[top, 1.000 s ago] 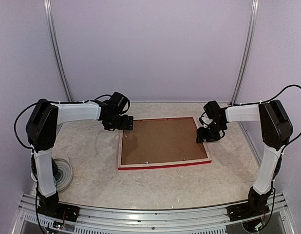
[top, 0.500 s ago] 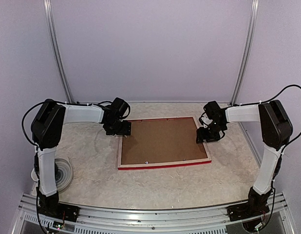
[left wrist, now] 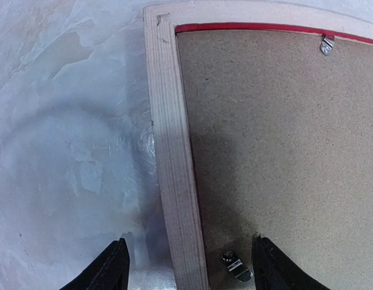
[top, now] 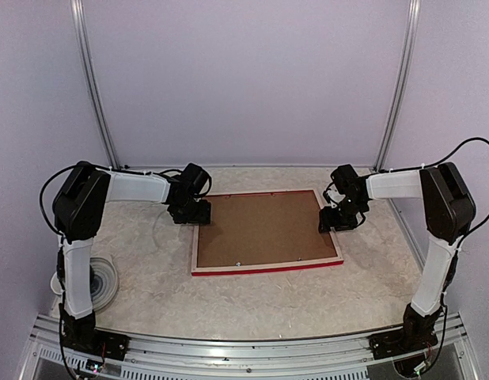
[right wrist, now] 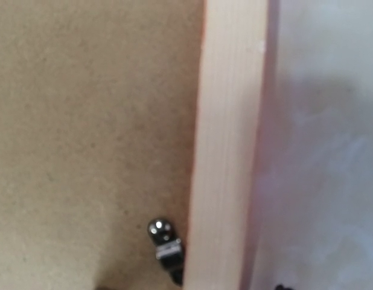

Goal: Put the photo into the frame
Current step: Press the fastener onto the backboard.

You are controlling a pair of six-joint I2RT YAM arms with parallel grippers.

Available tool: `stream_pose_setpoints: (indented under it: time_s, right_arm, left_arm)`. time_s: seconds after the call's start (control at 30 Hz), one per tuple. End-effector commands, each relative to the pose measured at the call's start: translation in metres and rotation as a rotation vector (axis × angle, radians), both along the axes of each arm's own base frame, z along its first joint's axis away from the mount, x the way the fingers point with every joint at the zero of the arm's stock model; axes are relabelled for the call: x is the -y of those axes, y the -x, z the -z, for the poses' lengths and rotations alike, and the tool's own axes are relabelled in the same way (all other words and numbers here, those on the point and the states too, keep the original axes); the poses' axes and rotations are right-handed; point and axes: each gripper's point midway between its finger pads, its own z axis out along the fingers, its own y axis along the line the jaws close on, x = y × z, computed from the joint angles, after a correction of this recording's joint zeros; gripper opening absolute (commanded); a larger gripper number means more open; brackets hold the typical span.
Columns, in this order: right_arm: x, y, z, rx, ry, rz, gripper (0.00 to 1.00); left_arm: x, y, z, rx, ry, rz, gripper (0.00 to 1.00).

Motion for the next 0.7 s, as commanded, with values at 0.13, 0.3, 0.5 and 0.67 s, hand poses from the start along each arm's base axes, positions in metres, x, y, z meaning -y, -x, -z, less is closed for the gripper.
stream_pose_setpoints:
  time_s: [0.13, 0.3, 0.5, 0.67]
  right_arm:
    - [-0.0029, 0.0025, -0.0036, 0.01, -0.008, -0.004, 0.61]
    - [-0.0032, 0.0016, -0.0047, 0.013, -0.007, -0.005, 0.61]
    - [-0.0025, 0.0017, -0.003, 0.009, -0.004, -0.003, 0.61]
    - [-0.0022, 0.0019, -0.0013, 0.006, -0.001, -0.003, 0.61]
  left_arm:
    - [-0.0163, 0.0203, 0.0274, -0.077, -0.047, -0.006, 0.61]
    - [-0.0172, 0.0235, 0.0281, -0.081, -0.045, -0.003, 0.45]
    - [-0.0174, 0.025, 0.026, -0.079, -0.039, -0.002, 0.39]
    - [-0.0177, 0.0255, 0.0226, -0.074, -0.035, -0.002, 0.35]
